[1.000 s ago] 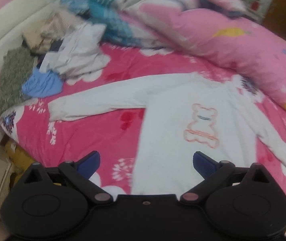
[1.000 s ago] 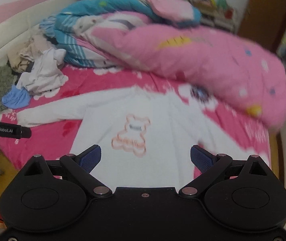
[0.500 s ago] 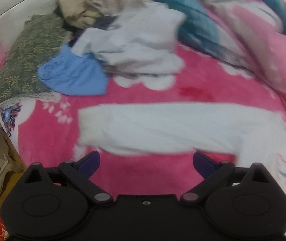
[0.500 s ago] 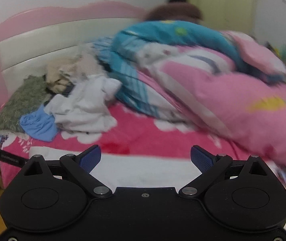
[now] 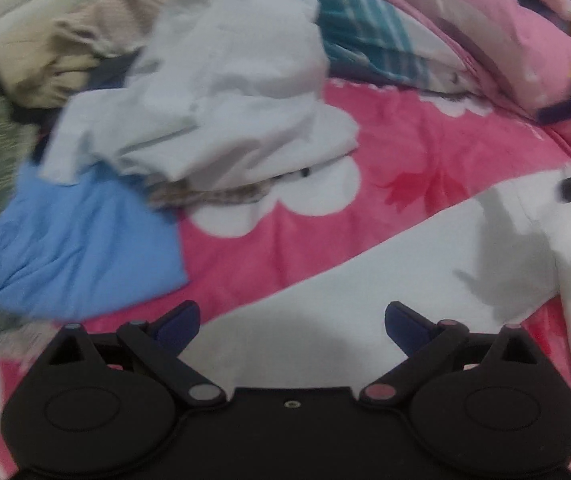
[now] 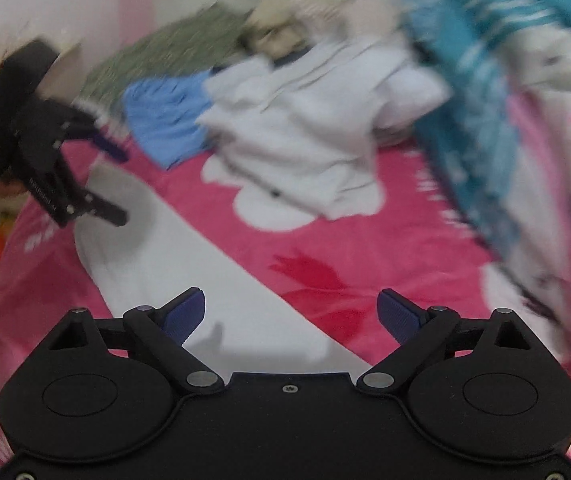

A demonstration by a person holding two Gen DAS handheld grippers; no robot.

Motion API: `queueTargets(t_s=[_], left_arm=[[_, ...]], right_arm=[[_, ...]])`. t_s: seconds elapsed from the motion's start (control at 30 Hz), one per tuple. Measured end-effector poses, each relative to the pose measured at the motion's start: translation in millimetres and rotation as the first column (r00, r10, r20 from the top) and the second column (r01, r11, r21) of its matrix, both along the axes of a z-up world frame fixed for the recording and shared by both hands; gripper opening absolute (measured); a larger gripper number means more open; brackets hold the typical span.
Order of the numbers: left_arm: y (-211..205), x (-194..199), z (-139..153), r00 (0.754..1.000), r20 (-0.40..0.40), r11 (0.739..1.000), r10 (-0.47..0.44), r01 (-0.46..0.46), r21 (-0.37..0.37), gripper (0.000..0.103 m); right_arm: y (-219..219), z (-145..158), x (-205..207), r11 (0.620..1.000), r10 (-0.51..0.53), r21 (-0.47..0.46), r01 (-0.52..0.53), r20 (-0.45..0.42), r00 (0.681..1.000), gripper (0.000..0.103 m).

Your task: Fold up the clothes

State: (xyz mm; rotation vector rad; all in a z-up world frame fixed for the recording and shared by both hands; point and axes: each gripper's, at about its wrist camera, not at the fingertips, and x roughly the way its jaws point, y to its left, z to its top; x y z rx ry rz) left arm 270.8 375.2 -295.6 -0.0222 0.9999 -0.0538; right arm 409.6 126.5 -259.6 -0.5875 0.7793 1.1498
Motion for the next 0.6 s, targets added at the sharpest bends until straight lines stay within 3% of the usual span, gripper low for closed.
queueTargets(t_s=[0.07, 0.13, 0.3, 0.5, 0.57, 0.6], left_arm=[[6, 16, -25, 0.998, -0.018, 0.998, -0.056, 0.057, 0.017, 0.096], [12, 20, -30, 0.996, -0.024, 0.997, -0.083, 0.083, 0.008, 0.095], [29, 20, -45, 0.985, -0.093, 0.988, -0.148, 0.144, -0.049, 0.089], [38, 12, -54, 0.976, -0.063, 0.978, -0.207, 0.204, -0.044, 0.089], [37, 11, -53, 0.976, -0.056, 0.978, -0.209, 0.207, -0.036, 0.086], [36, 10, -52, 0.976, -0.05, 0.977, -0.211, 0.21, -0.033, 0.084]], right_arm=[[18, -15, 7, 0.999, 0.023, -0.041, -0.025, -0.031, 0.999, 0.082], [35, -31, 14, 0.995, 0.045, -0.082, -0.05, -0.063, 0.997, 0.075], [44, -53, 2, 0.966, 0.154, -0.192, -0.173, -0.111, 0.982, 0.074], [28, -69, -10, 0.923, 0.204, -0.301, -0.241, -0.151, 0.967, 0.064], [26, -80, 26, 0.921, 0.188, -0.31, -0.235, -0.176, 0.966, 0.054], [23, -79, 25, 0.92, 0.188, -0.312, -0.238, -0.182, 0.965, 0.051]])
